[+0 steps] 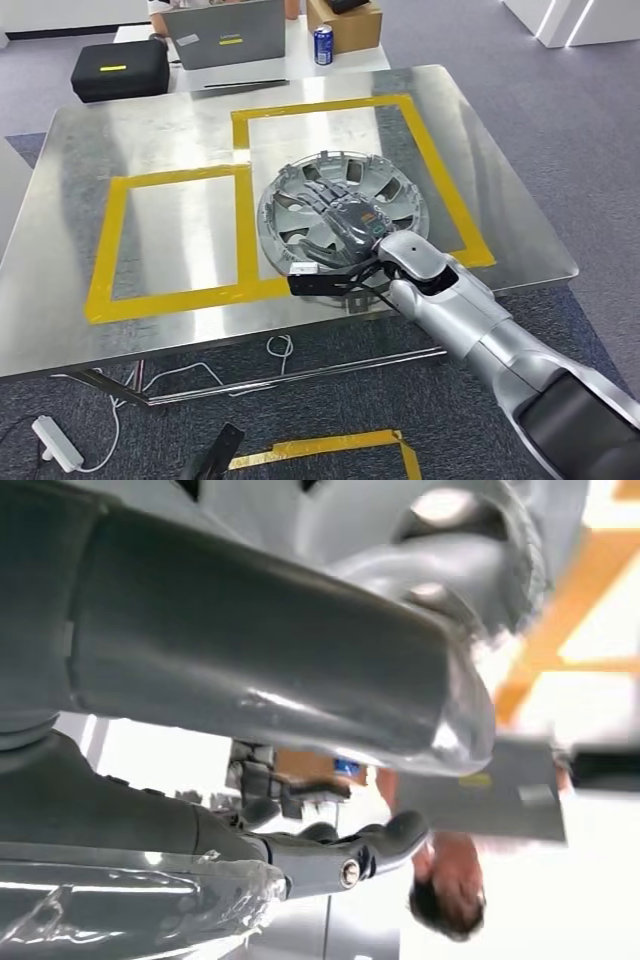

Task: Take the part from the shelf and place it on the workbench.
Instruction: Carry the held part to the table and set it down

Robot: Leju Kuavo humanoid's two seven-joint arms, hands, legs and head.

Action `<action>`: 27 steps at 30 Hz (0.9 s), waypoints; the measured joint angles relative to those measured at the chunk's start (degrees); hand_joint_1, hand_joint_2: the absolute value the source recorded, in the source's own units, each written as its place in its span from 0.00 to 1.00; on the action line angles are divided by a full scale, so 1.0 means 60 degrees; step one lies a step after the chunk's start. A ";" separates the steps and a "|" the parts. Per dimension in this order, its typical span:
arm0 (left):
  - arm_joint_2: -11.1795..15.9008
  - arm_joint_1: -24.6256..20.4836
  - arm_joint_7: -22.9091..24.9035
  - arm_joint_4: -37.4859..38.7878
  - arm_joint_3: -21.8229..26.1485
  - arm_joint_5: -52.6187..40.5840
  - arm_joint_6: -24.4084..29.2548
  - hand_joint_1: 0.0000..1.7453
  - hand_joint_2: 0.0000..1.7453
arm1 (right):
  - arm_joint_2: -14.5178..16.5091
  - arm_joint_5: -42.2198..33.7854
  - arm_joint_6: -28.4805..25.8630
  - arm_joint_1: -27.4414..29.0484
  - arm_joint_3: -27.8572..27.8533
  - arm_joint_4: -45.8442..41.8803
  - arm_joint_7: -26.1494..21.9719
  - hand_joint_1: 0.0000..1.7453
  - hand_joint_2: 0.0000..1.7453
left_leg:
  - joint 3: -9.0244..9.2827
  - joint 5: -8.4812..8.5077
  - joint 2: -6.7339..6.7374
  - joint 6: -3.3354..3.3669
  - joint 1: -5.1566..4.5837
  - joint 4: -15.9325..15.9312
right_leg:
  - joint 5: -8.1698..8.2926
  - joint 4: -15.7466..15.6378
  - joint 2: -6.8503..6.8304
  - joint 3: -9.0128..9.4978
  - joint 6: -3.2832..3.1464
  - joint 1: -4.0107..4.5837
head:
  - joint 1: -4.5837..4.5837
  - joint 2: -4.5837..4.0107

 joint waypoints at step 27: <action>-0.0029 0.0134 0.0089 0.0000 0.0020 0.0090 0.0435 0.00 0.00 | -0.0660 -0.0521 -0.3409 0.2625 -0.2111 -0.3900 -0.0522 0.00 0.00 | -0.0547 -0.0334 0.0018 -0.0139 0.0075 0.1249 | -0.0038 -0.0144 -0.0051 0.0208 -0.0127 -0.0037 | 0.0011 0.0000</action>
